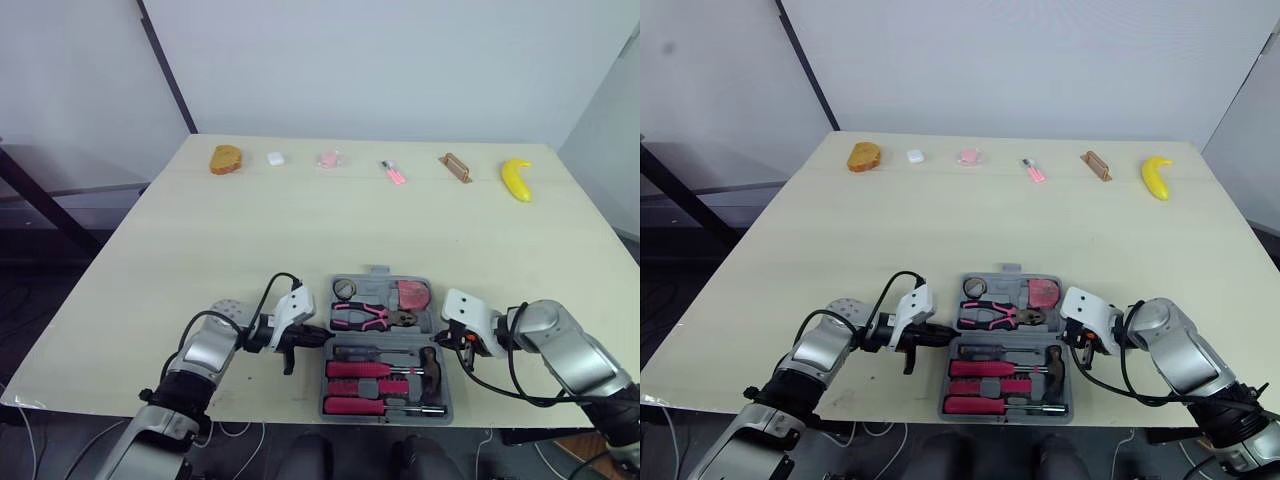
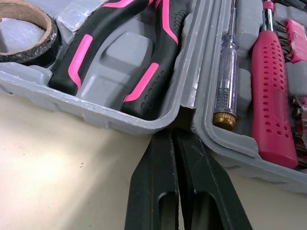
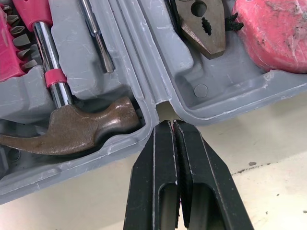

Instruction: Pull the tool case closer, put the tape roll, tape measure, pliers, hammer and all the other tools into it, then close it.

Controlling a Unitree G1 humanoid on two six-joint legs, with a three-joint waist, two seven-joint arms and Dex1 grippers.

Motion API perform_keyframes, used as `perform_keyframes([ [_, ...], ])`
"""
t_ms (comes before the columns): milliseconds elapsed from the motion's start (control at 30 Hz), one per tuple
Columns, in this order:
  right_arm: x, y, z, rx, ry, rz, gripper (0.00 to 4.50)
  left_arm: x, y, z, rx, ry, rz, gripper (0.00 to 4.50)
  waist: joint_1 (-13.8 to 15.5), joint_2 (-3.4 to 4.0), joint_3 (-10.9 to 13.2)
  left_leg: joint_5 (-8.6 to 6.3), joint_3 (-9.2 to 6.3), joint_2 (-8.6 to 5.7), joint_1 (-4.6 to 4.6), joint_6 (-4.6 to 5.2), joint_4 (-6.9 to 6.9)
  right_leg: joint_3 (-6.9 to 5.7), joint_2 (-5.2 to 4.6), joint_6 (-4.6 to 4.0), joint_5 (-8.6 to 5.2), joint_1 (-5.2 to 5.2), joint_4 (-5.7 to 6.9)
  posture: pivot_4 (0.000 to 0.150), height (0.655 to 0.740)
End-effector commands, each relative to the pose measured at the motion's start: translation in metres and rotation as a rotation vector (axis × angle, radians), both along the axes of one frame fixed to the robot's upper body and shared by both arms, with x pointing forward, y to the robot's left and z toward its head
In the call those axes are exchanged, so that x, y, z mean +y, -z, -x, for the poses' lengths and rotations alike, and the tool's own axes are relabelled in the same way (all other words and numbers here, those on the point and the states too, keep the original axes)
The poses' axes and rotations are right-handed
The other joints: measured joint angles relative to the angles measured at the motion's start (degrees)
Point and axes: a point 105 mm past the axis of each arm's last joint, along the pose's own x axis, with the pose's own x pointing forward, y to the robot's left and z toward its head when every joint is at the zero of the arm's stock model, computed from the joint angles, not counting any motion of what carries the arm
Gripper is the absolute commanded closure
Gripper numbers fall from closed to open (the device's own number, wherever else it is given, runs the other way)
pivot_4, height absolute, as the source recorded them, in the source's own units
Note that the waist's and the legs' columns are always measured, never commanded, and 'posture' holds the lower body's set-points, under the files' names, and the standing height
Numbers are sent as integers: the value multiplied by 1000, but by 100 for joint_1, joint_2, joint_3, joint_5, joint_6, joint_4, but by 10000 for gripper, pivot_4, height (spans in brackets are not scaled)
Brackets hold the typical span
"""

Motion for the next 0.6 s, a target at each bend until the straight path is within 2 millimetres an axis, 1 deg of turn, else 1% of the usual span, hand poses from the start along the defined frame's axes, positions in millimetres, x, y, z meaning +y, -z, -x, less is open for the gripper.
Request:
perform_keyframes([
  [33,18,-2,8,8,-74,-53,43807,-4,11,9,43,25,-12,43257,-6,0,0,0,0,0,0,0,0,0,0,0,0,0,0,1500,7400],
  [200,15,-3,2,-19,-54,-53,43807,-1,11,9,34,10,-18,43257,-37,0,0,0,0,0,0,0,0,0,0,0,0,0,1,1500,7400],
  [300,14,-6,-2,-46,-36,-66,43807,5,9,3,-14,-21,-19,43257,-74,0,0,0,-1,1,2,0,0,1,0,0,0,0,2,1500,7400],
  [367,12,-9,0,-38,-26,-90,43807,8,5,2,-40,-26,5,43257,-86,0,0,0,-3,1,2,0,0,1,0,0,0,0,5,1500,7400],
  [400,7,-12,0,-44,1,-110,43807,12,1,2,-50,-42,28,43257,-91,0,0,0,-3,1,2,0,0,2,0,0,0,0,6,1500,7400],
  [500,-20,-24,0,-106,82,-192,43807,27,-14,1,-103,-102,116,43257,-90,-1,1,0,-12,6,-2,0,0,0,-2,0,0,-1,5,1500,7400],
  [567,-36,-34,3,-173,136,-311,43807,39,-22,5,-112,-153,180,43257,-91,-1,2,0,-19,8,-3,0,-2,1,-5,0,0,-1,1,1500,7400],
  [600,-48,-34,6,-181,195,-366,43807,47,-24,7,-103,-189,199,43257,-80,-2,2,0,-20,9,-3,0,-3,1,-9,0,0,-2,1,1500,7400],
])
